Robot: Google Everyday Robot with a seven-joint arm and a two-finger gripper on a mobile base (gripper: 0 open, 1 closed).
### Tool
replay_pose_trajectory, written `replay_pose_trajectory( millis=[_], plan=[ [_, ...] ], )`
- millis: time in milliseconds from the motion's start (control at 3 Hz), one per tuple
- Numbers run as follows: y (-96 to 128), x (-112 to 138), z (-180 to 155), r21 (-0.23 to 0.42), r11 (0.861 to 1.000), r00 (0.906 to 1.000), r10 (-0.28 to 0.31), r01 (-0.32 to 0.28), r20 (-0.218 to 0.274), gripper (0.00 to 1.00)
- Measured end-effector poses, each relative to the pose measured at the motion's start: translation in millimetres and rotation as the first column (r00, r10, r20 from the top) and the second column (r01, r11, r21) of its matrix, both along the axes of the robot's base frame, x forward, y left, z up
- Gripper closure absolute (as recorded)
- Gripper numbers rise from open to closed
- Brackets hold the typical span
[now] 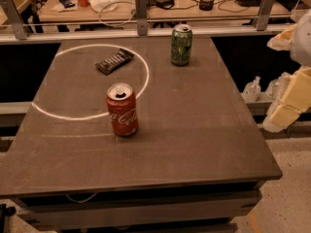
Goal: Move coke can near rxbar chocolate
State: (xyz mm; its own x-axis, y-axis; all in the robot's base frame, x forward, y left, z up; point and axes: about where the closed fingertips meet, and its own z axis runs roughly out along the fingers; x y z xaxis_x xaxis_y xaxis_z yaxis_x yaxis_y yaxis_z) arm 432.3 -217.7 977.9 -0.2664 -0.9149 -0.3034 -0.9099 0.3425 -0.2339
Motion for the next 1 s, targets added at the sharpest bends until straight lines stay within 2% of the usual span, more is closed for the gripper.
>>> replay_pose_trajectory(
  millis=[333,667,1000],
  plan=[
    [-8.4,-21.5,-4.6,0.192,0.970,0.9871,-0.156,0.147,0.036,0.00],
    [-9.8,-41.2,-29.0,0.345,0.914,0.9659,-0.251,0.214,0.064,0.00],
    [8.3,-44.5,-53.2,0.462,0.872,0.9634,-0.240,0.160,0.119,0.00]
  ],
)
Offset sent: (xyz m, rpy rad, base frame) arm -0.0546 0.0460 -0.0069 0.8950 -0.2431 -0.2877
